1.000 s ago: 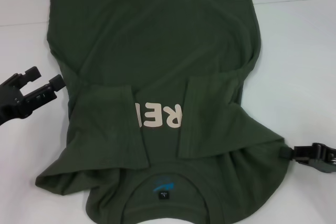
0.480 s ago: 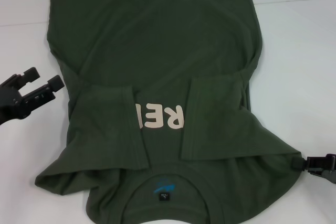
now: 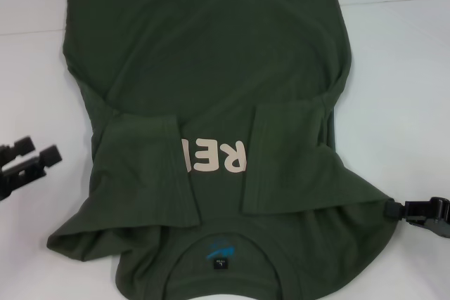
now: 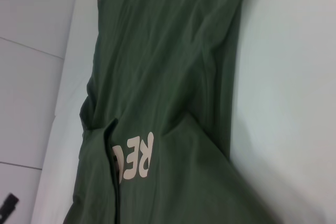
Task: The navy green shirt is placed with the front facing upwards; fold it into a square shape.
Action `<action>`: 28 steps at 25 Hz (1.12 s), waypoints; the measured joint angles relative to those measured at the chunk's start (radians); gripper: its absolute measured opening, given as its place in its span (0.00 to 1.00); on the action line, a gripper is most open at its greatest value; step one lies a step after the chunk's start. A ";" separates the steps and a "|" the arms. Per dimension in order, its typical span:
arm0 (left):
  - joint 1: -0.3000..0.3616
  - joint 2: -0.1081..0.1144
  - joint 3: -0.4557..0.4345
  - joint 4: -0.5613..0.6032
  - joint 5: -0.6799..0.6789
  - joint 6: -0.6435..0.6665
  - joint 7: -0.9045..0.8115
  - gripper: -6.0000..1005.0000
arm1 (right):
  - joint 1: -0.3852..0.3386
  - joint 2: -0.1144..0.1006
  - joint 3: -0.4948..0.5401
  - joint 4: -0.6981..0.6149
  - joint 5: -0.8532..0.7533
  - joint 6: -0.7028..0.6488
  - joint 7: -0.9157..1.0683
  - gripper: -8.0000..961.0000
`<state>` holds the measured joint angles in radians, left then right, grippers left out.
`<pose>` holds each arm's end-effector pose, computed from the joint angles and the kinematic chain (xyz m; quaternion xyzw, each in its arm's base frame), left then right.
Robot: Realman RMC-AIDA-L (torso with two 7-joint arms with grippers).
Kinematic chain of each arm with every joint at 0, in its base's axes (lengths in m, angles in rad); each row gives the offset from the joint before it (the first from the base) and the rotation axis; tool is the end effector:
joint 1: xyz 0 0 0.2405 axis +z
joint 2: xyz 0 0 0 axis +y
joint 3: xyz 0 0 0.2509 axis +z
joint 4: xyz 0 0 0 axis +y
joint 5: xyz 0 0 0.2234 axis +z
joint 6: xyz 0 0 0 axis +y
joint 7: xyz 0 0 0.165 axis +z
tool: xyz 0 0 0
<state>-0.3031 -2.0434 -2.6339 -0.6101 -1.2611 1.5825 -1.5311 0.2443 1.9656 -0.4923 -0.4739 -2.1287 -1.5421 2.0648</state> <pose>-0.3379 0.2932 0.0292 -0.8252 -0.4030 -0.3303 0.2179 0.3934 0.2380 0.0110 -0.6682 0.6900 0.2556 0.1102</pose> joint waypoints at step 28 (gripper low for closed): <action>-0.056 0.070 0.010 0.006 0.411 0.019 -0.296 0.90 | 0.008 -0.001 0.000 0.000 0.002 0.005 0.003 0.05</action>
<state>-0.3589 -1.9737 -2.6243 -0.6037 -0.8505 1.6016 -1.8272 0.2520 1.9649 -0.4924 -0.4742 -2.1264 -1.5370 2.0682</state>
